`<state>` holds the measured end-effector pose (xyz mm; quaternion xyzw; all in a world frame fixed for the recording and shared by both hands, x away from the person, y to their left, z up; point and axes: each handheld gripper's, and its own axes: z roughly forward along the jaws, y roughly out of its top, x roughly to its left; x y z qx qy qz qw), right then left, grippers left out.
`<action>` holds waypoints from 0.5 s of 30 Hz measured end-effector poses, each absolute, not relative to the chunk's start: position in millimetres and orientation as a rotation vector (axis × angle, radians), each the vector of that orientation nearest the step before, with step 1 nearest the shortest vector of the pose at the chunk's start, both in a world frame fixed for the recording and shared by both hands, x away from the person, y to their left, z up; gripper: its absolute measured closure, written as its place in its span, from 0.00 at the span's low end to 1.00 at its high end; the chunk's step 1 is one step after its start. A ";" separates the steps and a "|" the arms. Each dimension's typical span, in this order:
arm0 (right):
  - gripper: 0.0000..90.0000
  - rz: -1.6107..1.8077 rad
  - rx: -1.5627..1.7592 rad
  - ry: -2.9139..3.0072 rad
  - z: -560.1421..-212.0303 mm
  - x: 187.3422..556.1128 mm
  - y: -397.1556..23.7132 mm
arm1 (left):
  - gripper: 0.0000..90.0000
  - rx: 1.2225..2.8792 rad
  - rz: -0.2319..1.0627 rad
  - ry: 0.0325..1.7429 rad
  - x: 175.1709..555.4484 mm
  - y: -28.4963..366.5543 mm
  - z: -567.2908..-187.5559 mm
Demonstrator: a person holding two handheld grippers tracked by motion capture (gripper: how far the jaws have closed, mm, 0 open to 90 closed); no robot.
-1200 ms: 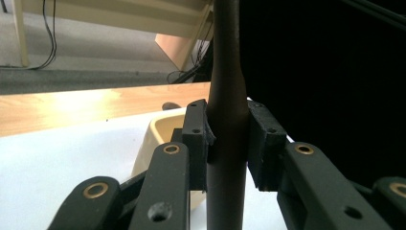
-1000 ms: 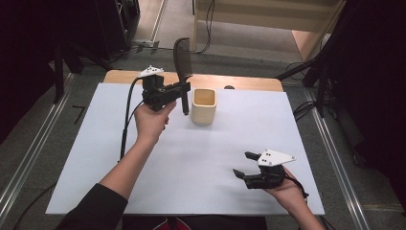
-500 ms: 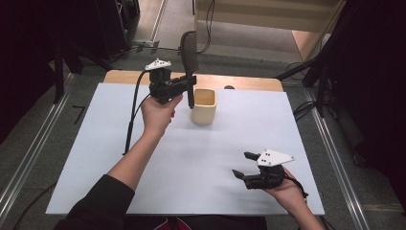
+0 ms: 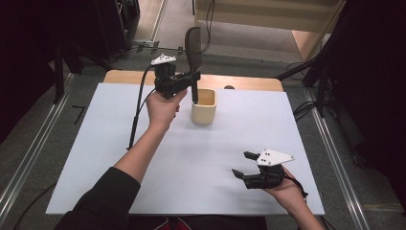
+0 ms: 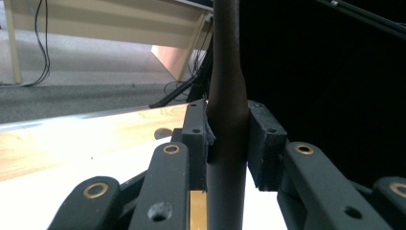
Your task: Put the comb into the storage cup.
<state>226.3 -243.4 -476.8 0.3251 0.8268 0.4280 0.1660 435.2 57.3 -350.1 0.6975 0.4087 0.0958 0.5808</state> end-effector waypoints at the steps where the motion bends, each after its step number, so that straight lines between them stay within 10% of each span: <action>1: 0.26 1.216 0.927 2.351 -476.3 226.1 -243.7 | 0.81 1.628 0.232 0.950 435.6 56.5 -350.7; 15: 0.26 1.221 0.930 2.340 -474.6 225.6 -244.5 | 0.81 1.616 0.223 0.964 451.0 47.2 -360.7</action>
